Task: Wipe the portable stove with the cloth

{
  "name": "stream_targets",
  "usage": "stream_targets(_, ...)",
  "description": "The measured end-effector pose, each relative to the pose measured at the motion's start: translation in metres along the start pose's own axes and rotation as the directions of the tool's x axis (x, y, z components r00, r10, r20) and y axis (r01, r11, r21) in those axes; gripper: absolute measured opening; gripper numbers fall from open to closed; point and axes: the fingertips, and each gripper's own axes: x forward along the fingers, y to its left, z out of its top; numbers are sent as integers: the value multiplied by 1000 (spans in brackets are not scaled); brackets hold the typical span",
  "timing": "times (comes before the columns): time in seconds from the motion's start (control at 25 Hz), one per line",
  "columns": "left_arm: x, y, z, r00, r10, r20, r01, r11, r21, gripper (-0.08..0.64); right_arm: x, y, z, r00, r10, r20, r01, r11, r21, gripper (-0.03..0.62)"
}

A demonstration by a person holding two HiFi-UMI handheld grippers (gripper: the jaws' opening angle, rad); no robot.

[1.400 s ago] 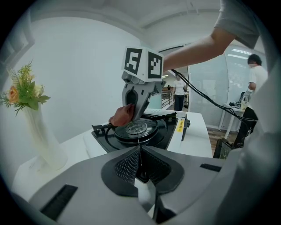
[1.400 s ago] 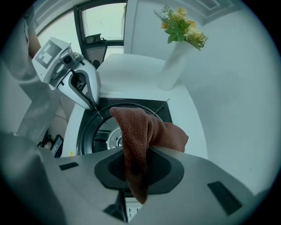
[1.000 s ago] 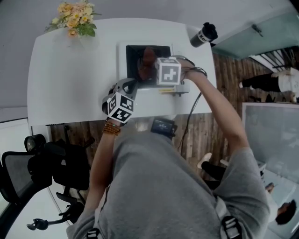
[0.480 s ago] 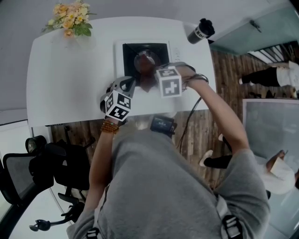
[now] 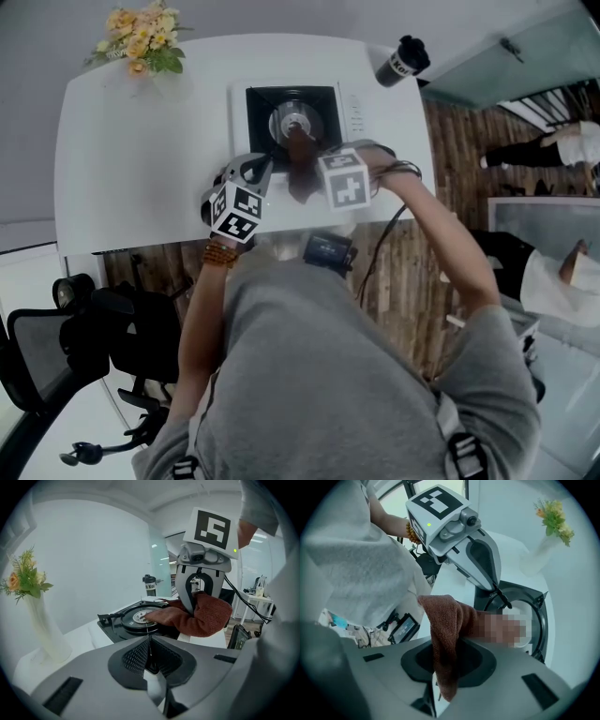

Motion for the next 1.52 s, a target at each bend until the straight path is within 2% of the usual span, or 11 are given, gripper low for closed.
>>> stream_targets(0.08, 0, 1, 0, 1000, -1, 6, 1, 1000, 5, 43, -5, 15, -8, 994, 106, -40, -105, 994, 10, 80)
stream_targets(0.2, 0, -1, 0, 1000, -4, 16, 4, 1000, 4, 43, -26, 50, -4, 937, 348, -39, -347, 937, 25, 80)
stream_targets(0.36, -4, -5, 3, 997, -60, 43, 60, 998, -19, 74, -79, 19, 21, 936, 348, 53, -347, 938, -21, 81)
stream_targets(0.52, -23, 1, 8, 994, -26, 104, 30, 999, -38, 106, -132, -71, 50, 991, 57, 121, -55, 998, -18, 81)
stream_targets(0.6, -33, 4, 6, 992, 4, 126, 5, 998, -70, 121, -149, -129, 60, 977, -179, 117, 178, 984, 26, 81)
stream_targets(0.72, -42, 6, -5, 991, 30, 131, -15, 993, -116, 140, -162, -215, 78, 844, -519, 134, 507, 854, 115, 83)
stream_targets(0.84, -43, -1, -17, 994, 19, 108, -4, 991, -132, 171, -143, -264, 86, 740, -664, 107, 644, 745, 175, 83)
stream_targets(0.92, -42, -5, -24, 996, 6, 92, 7, 990, -142, 184, -107, -270, 83, 765, -641, 58, 627, 763, 155, 83)
stream_targets(1.0, -41, -7, -28, 996, -1, 86, 14, 988, -151, 187, -63, -255, 80, 853, -522, 18, 516, 847, 127, 83)
stream_targets(1.08, -42, -8, -30, 996, 1, 90, 13, 988, -157, 189, -32, -236, 77, 910, -415, -2, 413, 904, 114, 81)
stream_targets(1.52, -41, -10, -30, 996, 0, 92, 14, 989, -147, 192, -6, -194, 73, 947, -315, -58, 318, 947, 51, 80)
